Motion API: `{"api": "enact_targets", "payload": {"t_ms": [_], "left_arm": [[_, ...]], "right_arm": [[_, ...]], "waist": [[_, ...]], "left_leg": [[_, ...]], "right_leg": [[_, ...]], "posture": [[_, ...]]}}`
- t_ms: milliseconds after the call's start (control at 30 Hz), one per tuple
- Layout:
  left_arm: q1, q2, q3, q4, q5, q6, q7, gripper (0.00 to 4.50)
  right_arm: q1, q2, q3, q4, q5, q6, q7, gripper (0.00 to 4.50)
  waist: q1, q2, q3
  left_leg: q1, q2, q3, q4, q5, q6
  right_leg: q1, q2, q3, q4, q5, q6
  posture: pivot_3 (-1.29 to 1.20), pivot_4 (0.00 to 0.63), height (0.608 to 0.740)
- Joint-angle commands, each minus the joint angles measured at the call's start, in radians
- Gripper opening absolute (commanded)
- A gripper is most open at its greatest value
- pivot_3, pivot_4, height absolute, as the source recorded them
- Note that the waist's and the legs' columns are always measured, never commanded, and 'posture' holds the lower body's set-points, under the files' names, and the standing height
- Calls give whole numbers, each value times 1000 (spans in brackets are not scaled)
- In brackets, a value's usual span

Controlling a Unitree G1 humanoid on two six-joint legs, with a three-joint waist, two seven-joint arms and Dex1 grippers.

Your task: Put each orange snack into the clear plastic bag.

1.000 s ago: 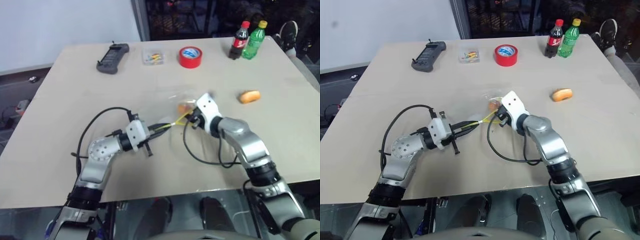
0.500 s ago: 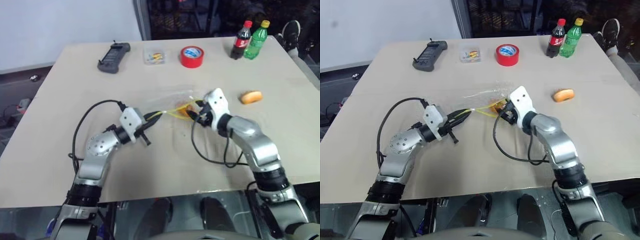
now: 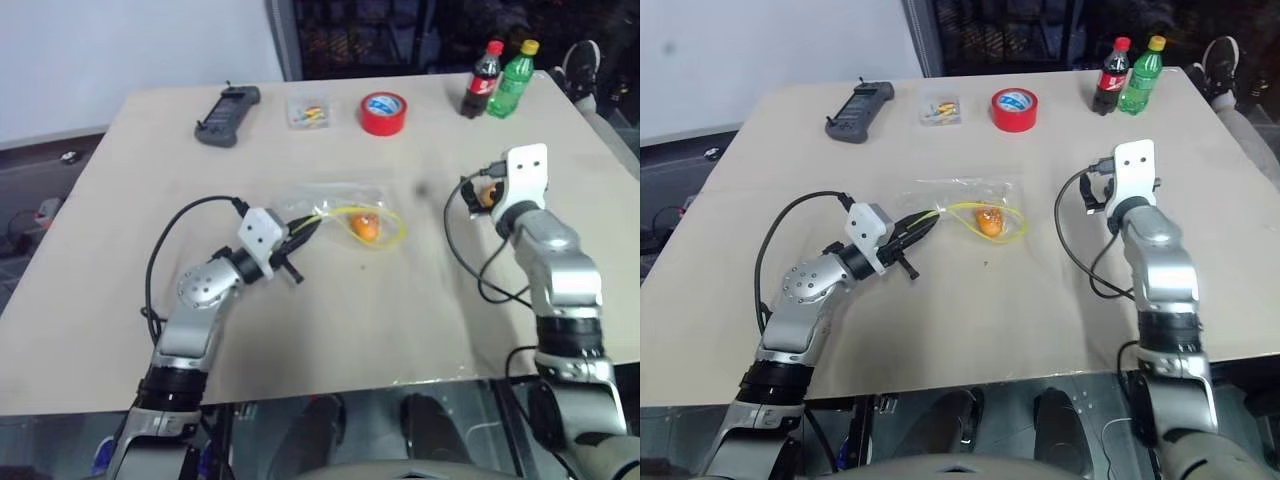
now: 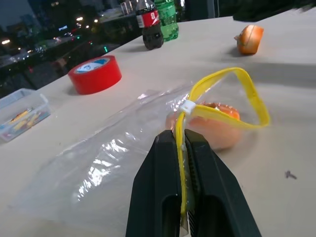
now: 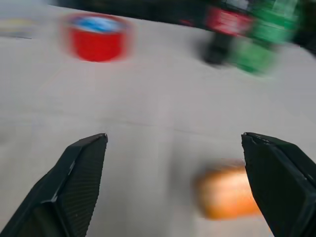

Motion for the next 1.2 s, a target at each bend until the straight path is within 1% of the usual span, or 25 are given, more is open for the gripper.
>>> {"api": "enact_targets", "payload": {"t_ms": [33, 67, 200, 300, 367, 500, 533, 567, 600, 667, 700, 733, 833, 933, 1033, 1067, 1133, 1200], "left_arm": [[-2, 4, 1, -49, 4, 4, 11, 0], [0, 3, 0, -54, 5, 7, 12, 0], [10, 4, -1, -74, 13, 11, 17, 0], [19, 2, -1, -90, 15, 18, 23, 0], [25, 3, 1, -98, 16, 21, 27, 0], [42, 7, 6, -114, 15, 24, 33, 0], [43, 8, 6, -116, 15, 25, 34, 0], [44, 7, 6, -117, 15, 26, 36, 0], [44, 7, 6, -118, 15, 27, 37, 0], [45, 7, 5, -119, 15, 27, 39, 0], [43, 6, 7, -117, 13, 26, 38, 0], [41, 6, 8, -115, 11, 25, 38, 0], [39, 4, 10, -112, 7, 25, 38, 0], [39, -1, 17, -112, 0, 32, 44, 0], [42, -11, 33, -112, -12, 56, 63, 0], [43, -13, 36, -113, -16, 61, 67, 0], [46, -16, 41, -120, -29, 72, 69, 0], [52, -20, 47, -136, -50, 86, 66, 0]], "right_arm": [[-84, 21, 46, 157, -99, -120, -135, 4463], [-104, 18, 74, 219, -143, -161, -170, 4463], [-163, 1, 136, 451, -224, -307, -232, 4463], [-192, -13, 122, 584, -234, -366, -284, 4463], [-198, -23, 121, 627, -236, -384, -290, 4463], [-175, -34, 123, 621, -238, -388, -284, 4463], [-170, -35, 122, 617, -238, -391, -282, 3959], [-166, -36, 120, 616, -236, -397, -281, 3787], [-163, -37, 119, 614, -236, -404, -282, 3245], [-158, -38, 117, 608, -235, -411, -280, 2540], [-152, -40, 116, 591, -236, -415, -281, 2294], [-144, -42, 114, 570, -233, -421, -275, 1838], [-98, -42, 102, 450, -198, -456, -217, 1838], [-10, -32, 108, 242, -90, -450, -42, 1838], [144, -32, 138, -105, 160, -310, 233, 1838], [190, -40, 149, -207, 238, -253, 299, 1838], [255, -58, 168, -360, 344, -158, 377, 1838], [297, -56, 188, -467, 441, -72, 414, 1838]], "waist": [[-7, 0, 0], [-11, 0, 0], [-16, 0, 0], [-17, 0, 0], [-16, 0, 0], [-21, 0, 0], [-22, 0, 0], [-23, 0, 0], [-22, 0, 0], [-22, 0, 0], [-22, 0, 0], [-22, 0, 0], [-20, 0, 0], [-21, 1, 0], [-20, 1, 0], [-20, 1, 0], [-19, 2, 1], [-17, 2, 1]], "left_leg": [[0, 0, 0, 0, 0, 0], [0, 0, 1, 0, 0, 0], [0, -1, 0, 0, 0, 0], [0, -1, 1, 0, 0, 0], [0, -1, 1, 0, 0, 0], [0, -1, 1, 0, 0, 0], [0, -1, 1, 0, 0, 0], [0, -1, 1, 0, 0, 0], [0, -1, 1, 0, 0, 0], [0, -1, 1, 0, 0, 0], [0, -1, 1, 0, 0, 0], [0, -1, 1, 0, 0, 0], [0, -1, 1, 0, 0, 0], [0, -1, 1, 0, 0, 0], [0, 0, 0, 0, 0, 1], [0, 0, 0, 0, -1, 1], [0, 0, -1, 0, -3, 4], [0, -1, -1, 1, -3, 5]], "right_leg": [[0, 0, 0, 0, 0, 0], [0, 0, 1, 0, 0, 0], [0, 0, 1, 0, 0, 0], [0, 0, 1, -1, 0, 0], [0, 0, 1, -1, 0, 0], [0, 0, 1, -1, 0, 0], [0, 0, 1, -1, 0, 0], [0, 0, 1, 0, 0, 0], [0, 0, 1, 0, 0, 0], [0, 0, 1, 0, 0, 0], [0, 0, 1, 0, 0, 0], [0, 0, 1, 0, 0, 0], [0, 0, 1, 0, 0, 0], [0, 0, 1, 0, 0, 0], [0, 0, 1, 0, 0, 0], [0, 0, 1, 0, 0, 0], [0, 0, 1, -1, 0, 0], [1, -1, 1, -1, 0, 0]], "posture": [[0, 150, 740], [0, 150, 740], [0, 150, 740], [0, 150, 740], [0, 150, 740], [0, 150, 740], [0, 150, 740], [0, 150, 740], [0, 150, 740], [0, 150, 740], [0, 150, 740], [0, 150, 740], [0, 150, 740], [0, 150, 740], [0, 150, 740], [0, 150, 740], [0, 150, 740], [0, 150, 740]]}}
